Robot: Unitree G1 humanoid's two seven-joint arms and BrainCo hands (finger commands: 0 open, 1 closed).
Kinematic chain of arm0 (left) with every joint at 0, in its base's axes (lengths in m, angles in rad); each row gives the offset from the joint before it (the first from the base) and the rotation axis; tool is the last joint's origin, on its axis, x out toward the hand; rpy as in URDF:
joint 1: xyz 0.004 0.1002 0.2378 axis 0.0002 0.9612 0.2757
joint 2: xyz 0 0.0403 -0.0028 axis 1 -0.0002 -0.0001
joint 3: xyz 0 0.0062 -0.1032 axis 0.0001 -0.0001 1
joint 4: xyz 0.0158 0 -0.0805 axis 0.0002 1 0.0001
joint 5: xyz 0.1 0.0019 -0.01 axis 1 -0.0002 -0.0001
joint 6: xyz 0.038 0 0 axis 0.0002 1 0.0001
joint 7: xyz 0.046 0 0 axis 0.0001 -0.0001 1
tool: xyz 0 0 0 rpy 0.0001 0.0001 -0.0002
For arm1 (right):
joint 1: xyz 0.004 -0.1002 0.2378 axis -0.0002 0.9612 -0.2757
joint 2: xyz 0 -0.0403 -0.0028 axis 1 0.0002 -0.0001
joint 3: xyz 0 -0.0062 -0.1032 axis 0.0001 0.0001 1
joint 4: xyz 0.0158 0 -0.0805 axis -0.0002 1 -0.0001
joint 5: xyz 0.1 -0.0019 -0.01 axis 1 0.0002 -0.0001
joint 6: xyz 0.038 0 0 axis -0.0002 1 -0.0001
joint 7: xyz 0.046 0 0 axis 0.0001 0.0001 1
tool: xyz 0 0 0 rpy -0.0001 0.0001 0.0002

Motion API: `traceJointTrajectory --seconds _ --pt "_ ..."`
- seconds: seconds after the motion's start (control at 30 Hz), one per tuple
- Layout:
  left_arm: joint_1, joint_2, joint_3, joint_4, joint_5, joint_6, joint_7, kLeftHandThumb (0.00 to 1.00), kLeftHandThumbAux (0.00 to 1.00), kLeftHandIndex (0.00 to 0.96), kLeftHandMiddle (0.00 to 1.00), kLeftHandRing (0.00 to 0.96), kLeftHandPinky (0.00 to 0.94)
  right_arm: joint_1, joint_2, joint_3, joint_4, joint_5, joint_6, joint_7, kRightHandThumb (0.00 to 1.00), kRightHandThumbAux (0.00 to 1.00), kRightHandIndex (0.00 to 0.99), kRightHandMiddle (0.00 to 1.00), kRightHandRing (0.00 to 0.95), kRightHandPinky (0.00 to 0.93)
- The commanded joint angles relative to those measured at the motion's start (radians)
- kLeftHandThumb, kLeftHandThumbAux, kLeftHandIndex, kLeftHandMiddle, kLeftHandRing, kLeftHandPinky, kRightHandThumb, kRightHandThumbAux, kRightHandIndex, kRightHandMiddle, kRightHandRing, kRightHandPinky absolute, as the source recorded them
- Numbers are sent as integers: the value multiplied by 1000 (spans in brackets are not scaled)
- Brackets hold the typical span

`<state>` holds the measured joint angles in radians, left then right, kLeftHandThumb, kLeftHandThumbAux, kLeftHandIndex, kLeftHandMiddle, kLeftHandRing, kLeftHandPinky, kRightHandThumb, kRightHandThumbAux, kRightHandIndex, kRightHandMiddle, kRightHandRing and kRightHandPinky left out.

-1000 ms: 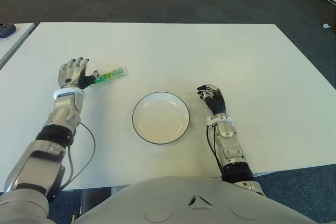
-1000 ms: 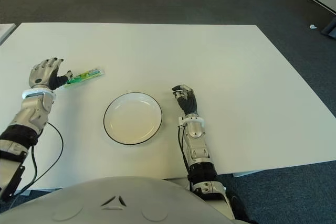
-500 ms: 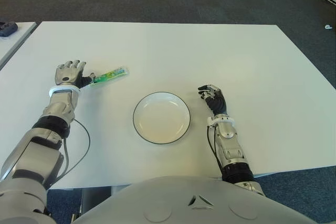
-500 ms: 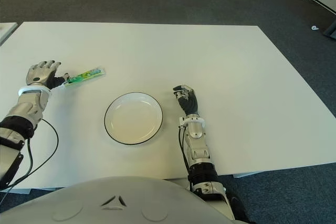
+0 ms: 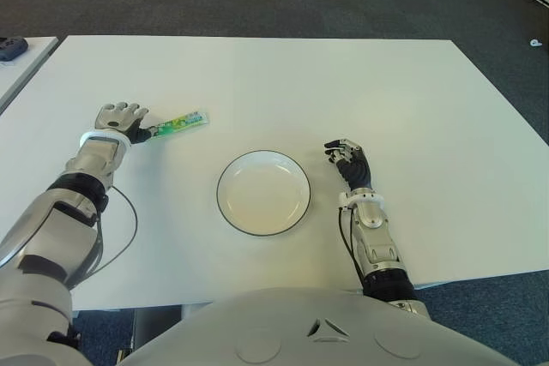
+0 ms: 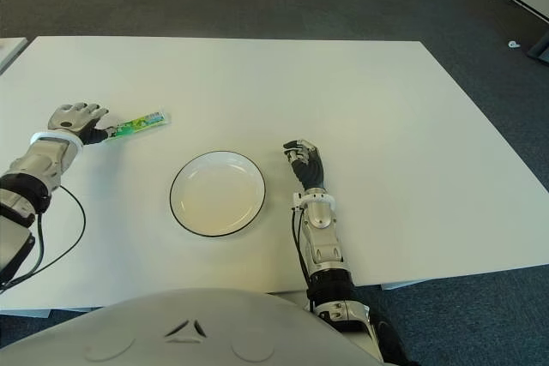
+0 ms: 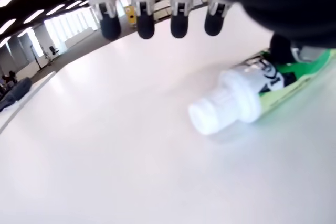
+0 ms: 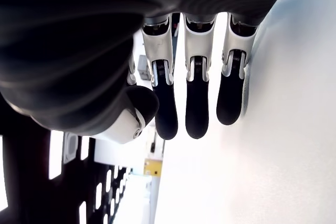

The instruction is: Put the toothpaste on the table into the plate.

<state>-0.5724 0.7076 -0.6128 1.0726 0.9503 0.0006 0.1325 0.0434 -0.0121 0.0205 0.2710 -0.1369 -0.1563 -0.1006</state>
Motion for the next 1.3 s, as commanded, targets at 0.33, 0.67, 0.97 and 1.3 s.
traceJointTrajectory --seconds 0.33,0.67,0.97,1.3 --pt "1 78 -111 -57 75 -98 -82 465 126 0 0 0 0 21 13 1 -13 3 28 -10 708 733 416 398 384 399" --pt "15 145 -100 -161 73 -163 -81 445 144 0 0 0 0 27 12 5 -19 1 25 -9 709 733 417 400 386 403" --pt "40 192 -75 -202 58 -266 18 452 151 0 0 0 0 33 8 10 -26 1 18 -2 707 733 416 398 385 400" --pt "126 252 -22 -390 45 -342 52 457 153 0 0 0 0 40 8 12 -30 -1 18 -7 708 733 417 402 386 399"
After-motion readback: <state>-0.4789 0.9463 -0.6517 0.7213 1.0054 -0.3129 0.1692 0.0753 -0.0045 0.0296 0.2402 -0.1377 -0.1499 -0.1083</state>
